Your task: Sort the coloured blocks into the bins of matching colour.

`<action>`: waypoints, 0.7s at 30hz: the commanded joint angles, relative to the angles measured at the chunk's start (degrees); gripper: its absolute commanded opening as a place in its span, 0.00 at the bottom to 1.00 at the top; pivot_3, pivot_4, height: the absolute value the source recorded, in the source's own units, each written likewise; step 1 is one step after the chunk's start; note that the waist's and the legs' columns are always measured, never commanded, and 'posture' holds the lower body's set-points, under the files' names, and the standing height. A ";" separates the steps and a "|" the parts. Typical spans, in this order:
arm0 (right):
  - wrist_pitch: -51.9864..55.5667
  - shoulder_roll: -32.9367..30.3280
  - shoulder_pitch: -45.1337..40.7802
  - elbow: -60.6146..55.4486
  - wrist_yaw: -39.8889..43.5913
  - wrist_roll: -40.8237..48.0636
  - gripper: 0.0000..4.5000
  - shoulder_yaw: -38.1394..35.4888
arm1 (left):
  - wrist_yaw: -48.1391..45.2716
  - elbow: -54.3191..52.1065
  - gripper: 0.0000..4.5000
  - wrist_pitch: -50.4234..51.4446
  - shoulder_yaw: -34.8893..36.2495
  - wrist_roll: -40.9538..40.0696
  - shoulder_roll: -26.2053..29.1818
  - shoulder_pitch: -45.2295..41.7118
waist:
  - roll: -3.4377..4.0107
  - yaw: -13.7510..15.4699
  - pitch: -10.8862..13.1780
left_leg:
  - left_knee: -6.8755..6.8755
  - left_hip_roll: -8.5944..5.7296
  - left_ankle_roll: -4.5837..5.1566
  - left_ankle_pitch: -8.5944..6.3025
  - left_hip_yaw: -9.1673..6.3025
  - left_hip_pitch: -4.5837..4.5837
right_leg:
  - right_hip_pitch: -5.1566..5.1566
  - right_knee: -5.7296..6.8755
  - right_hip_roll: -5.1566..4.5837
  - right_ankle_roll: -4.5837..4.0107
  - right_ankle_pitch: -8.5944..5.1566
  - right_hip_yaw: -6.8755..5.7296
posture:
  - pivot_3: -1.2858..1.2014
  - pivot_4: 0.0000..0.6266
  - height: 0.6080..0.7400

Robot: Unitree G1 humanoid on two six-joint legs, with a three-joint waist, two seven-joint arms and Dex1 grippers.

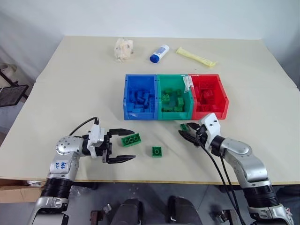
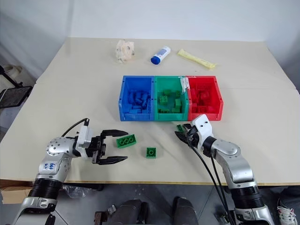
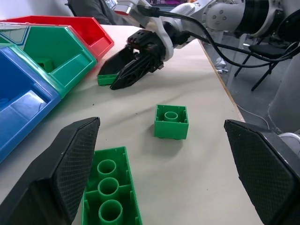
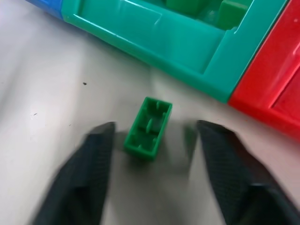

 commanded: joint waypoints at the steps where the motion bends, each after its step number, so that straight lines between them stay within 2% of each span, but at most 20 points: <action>1: 1.46 -0.50 1.82 -4.91 0.52 1.65 0.32 -0.77 | -0.19 -0.48 1.00 -0.80 0.97 -0.87 0.36 -0.24 | 0.00 -0.01 0.00 | 0.00 0.00 0.00 0.00 0.00 0.00 | -0.01 0.00 0.00 0.00 0.00 0.00 | 0.52 0.24 1.00; 4: 3.44 -1.72 2.27 -9.82 1.73 3.80 0.09 -1.73 | -0.36 0.24 1.00 -1.14 0.79 -0.73 0.10 -0.65 | 0.01 0.01 0.01 | 0.00 -0.01 0.00 0.00 0.03 0.00 | -0.02 0.00 0.00 0.00 0.00 0.00 | 0.52 0.24 1.00; 8: 6.45 -3.14 0.25 -14.02 2.37 6.96 0.09 -3.36 | -0.79 1.52 1.00 -1.68 0.62 -0.60 -0.16 -1.37 | 0.01 0.00 0.01 | 0.00 0.00 0.00 0.00 0.03 0.00 | -0.02 -0.01 0.00 0.00 0.00 0.01 | 0.52 0.24 1.00; 13: 7.47 -4.56 -6.26 -13.23 2.64 8.25 0.09 -4.04 | -1.37 3.51 1.00 -2.59 0.33 -0.35 -0.68 -2.56 | 0.00 0.01 0.01 | 0.00 -0.01 0.00 0.00 0.04 0.00 | -0.03 0.00 -0.01 0.00 0.00 0.00 | 0.52 0.24 1.00; 20: 2.22 -3.85 -21.57 3.44 2.18 1.63 0.09 -0.77 | -2.51 6.36 1.00 -4.00 0.19 -0.05 -1.03 -4.24 | 0.00 -0.22 0.01 | -0.01 -0.01 0.00 0.00 0.04 0.00 | -0.07 0.05 0.00 0.00 0.00 -0.07 | 0.52 0.24 1.00; 21: 1.28 -3.95 -23.36 5.64 2.41 0.80 0.17 -0.35 | -2.70 6.94 1.00 -4.30 0.22 0.04 -1.09 -4.63 | 0.00 -0.23 0.01 | -0.01 -0.03 0.01 0.00 0.08 -0.01 | -0.08 0.05 0.00 0.00 0.00 -0.10 | 0.52 0.24 1.00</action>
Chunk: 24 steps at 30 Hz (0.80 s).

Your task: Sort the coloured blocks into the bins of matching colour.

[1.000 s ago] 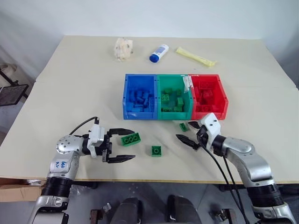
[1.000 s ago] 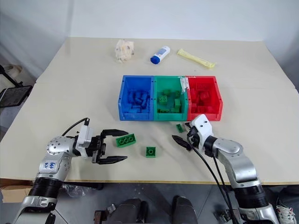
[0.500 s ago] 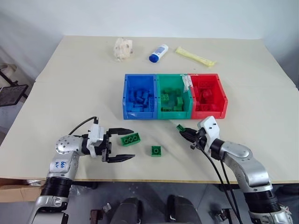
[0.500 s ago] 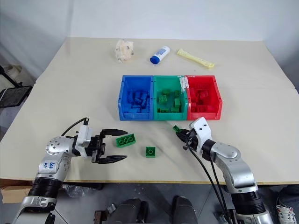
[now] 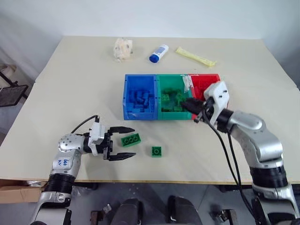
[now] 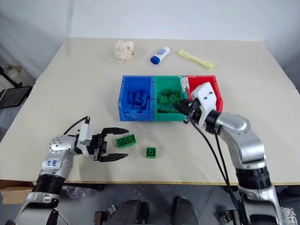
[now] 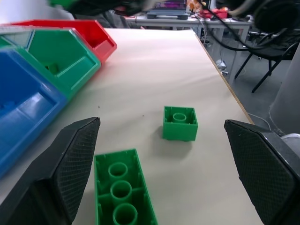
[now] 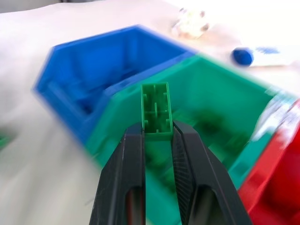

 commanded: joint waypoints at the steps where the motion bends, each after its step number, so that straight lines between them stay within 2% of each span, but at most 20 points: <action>1: -3.11 -0.36 -4.45 5.46 1.07 -2.55 0.25 0.62 | -0.77 1.22 1.00 -1.45 0.55 0.00 0.07 -1.24 | 0.00 -0.09 0.00 | -0.01 -0.02 0.02 0.01 0.01 0.00 | -0.01 0.00 -0.01 0.00 0.00 -0.04 | 0.52 0.24 1.00; 11: -3.64 -4.28 -3.66 3.40 7.74 -2.22 0.99 0.68 | -1.54 2.73 1.00 -2.05 0.75 -0.04 0.39 -2.28 | 0.00 -0.31 0.00 | -0.08 -0.03 0.03 0.02 -0.01 0.00 | -0.02 0.03 -0.03 0.00 0.00 -0.14 | 0.52 0.24 1.00; 18: -0.76 -14.18 5.64 -4.88 19.40 3.71 0.99 -2.43 | -1.91 3.38 1.00 -1.98 1.54 -0.02 1.68 -2.80 | -0.01 0.06 0.01 | -0.08 -0.02 0.04 0.02 -0.02 -0.02 | 0.02 -0.05 -0.04 0.00 0.00 -0.13 | 0.52 0.24 1.00; 24: -0.49 -21.04 13.80 -8.35 25.24 6.93 0.99 -6.33 | -2.22 3.40 1.00 -1.70 2.38 -0.27 3.28 -2.21 | -0.02 0.30 0.01 | -0.04 0.00 0.04 0.01 0.01 -0.02 | 0.08 -0.12 -0.07 0.00 0.00 -0.08 | 0.52 0.24 1.00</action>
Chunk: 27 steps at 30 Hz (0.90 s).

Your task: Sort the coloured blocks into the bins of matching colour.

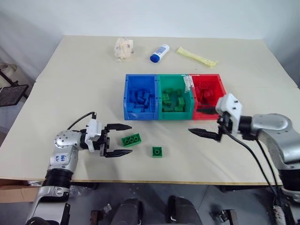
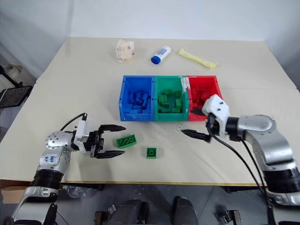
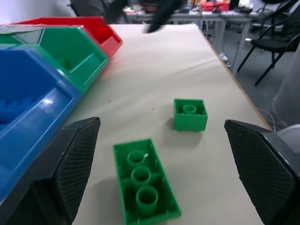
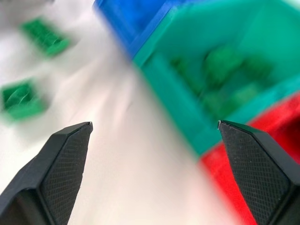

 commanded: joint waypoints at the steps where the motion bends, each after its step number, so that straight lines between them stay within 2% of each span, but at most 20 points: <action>1: -0.28 -3.59 3.69 -3.39 3.30 2.50 0.99 -4.42 | -0.68 -0.13 1.00 -0.33 1.41 -0.46 1.36 0.39 | 0.00 0.00 0.00 | 0.01 0.01 0.00 0.00 0.00 0.00 | 0.00 0.00 0.00 0.00 0.00 0.01 | 0.52 0.24 1.00; 8: -2.72 -10.52 18.33 -4.27 10.02 3.32 0.99 -14.06 | -1.88 1.46 1.00 -0.60 2.18 -0.52 2.81 0.27 | -0.01 0.32 0.00 | 0.02 0.01 0.00 0.00 -0.05 0.00 | 0.07 -0.07 -0.05 0.00 0.00 0.06 | 0.52 0.24 1.00; 14: -2.94 -11.43 21.34 -5.51 10.19 3.77 0.99 -16.94 | -2.57 1.98 1.00 -0.57 2.41 -0.47 3.00 -0.13 | -0.01 0.04 0.00 | 0.06 0.12 -0.03 -0.02 -0.04 0.03 | 0.11 -0.11 -0.11 0.00 0.00 0.10 | 0.52 0.24 1.00; 22: 0.04 -11.35 15.16 -9.67 8.13 4.48 0.99 -12.48 | -2.49 1.71 1.00 -0.65 2.33 -0.58 2.74 -0.70 | -0.01 0.10 0.00 | 0.08 0.11 -0.04 -0.02 -0.06 0.04 | 0.11 -0.10 -0.14 0.00 0.00 0.12 | 0.52 0.24 1.00; 27: 4.12 -8.15 6.14 -13.84 4.21 3.92 0.99 -2.27 | -1.88 -0.27 1.00 0.13 2.07 -0.88 2.37 0.09 | -0.01 0.03 0.01 | 0.08 0.14 -0.07 -0.04 -0.13 0.04 | 0.10 -0.13 -0.19 0.00 0.00 0.23 | 0.52 0.24 1.00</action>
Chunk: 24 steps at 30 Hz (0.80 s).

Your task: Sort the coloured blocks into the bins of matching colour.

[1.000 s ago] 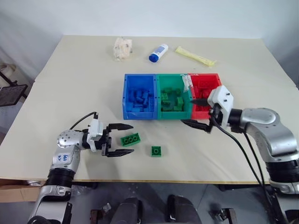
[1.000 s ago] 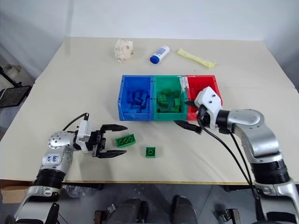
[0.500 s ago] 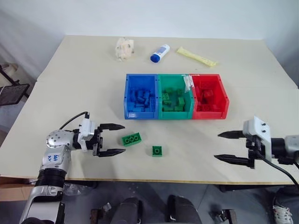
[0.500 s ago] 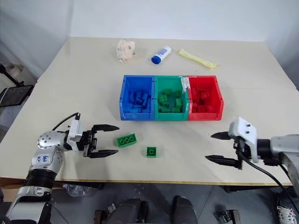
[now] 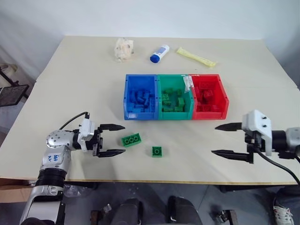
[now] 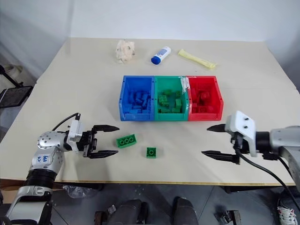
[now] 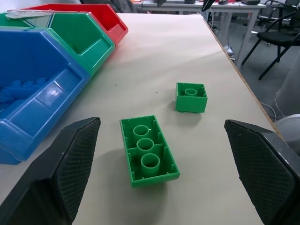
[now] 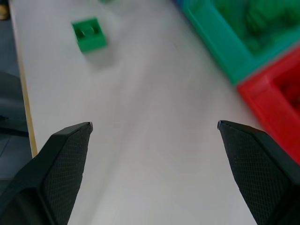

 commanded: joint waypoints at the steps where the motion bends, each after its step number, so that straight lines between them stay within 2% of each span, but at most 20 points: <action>1: 2.31 3.03 -4.66 -2.73 -2.86 -0.60 0.99 6.36 | 0.14 -3.07 1.00 0.47 0.69 -1.02 0.17 0.55 | 0.00 0.03 0.00 | 0.00 0.00 -0.02 -0.01 -0.02 -0.01 | -0.01 -0.01 0.00 0.00 0.00 0.00 | 0.52 0.24 1.00; 4: 4.08 9.41 -11.20 -1.53 -6.82 -5.54 0.99 16.86 | 0.03 -4.64 1.00 0.91 0.57 -1.37 -0.08 1.79 | -0.01 -0.13 0.00 | 0.00 -0.01 -0.02 -0.01 -0.01 -0.03 | -0.04 0.00 0.01 -0.01 0.00 0.00 | 0.52 0.24 1.00; 7: 4.24 12.10 -13.13 -0.81 -7.42 -6.93 0.99 20.21 | 0.35 -5.55 1.00 1.39 0.52 -1.39 -0.25 2.13 | 0.00 0.10 0.00 | -0.02 -0.02 -0.02 -0.01 -0.03 -0.07 | -0.11 0.07 0.04 -0.03 -0.01 -0.01 | 0.52 0.24 1.00; 13: 4.25 21.13 -17.13 2.79 -10.95 -12.83 0.99 31.36 | 1.11 -7.24 1.00 1.84 0.32 -1.37 -0.60 2.86 | -0.03 -0.15 0.00 | 0.00 -0.12 0.00 0.00 -0.08 -0.10 | -0.12 0.13 0.15 -0.02 -0.01 -0.08 | 0.52 0.24 1.00; 21: 1.97 25.18 -18.17 8.92 -11.89 -18.44 0.99 36.06 | 1.83 -8.75 1.00 2.29 0.48 -1.49 -0.64 3.80 | -0.03 -0.31 -0.01 | 0.00 -0.16 0.01 0.01 -0.05 -0.10 | -0.15 0.20 0.22 -0.02 -0.01 -0.20 | 0.52 0.24 1.00; 24: 1.02 25.23 -17.55 9.05 -11.73 -19.39 0.86 35.99 | 2.11 -9.28 1.00 2.48 0.63 -1.55 -0.55 4.16 | -0.02 -0.43 -0.01 | 0.00 -0.13 0.01 0.01 -0.04 -0.09 | -0.15 0.21 0.25 -0.02 -0.01 -0.22 | 0.52 0.24 1.00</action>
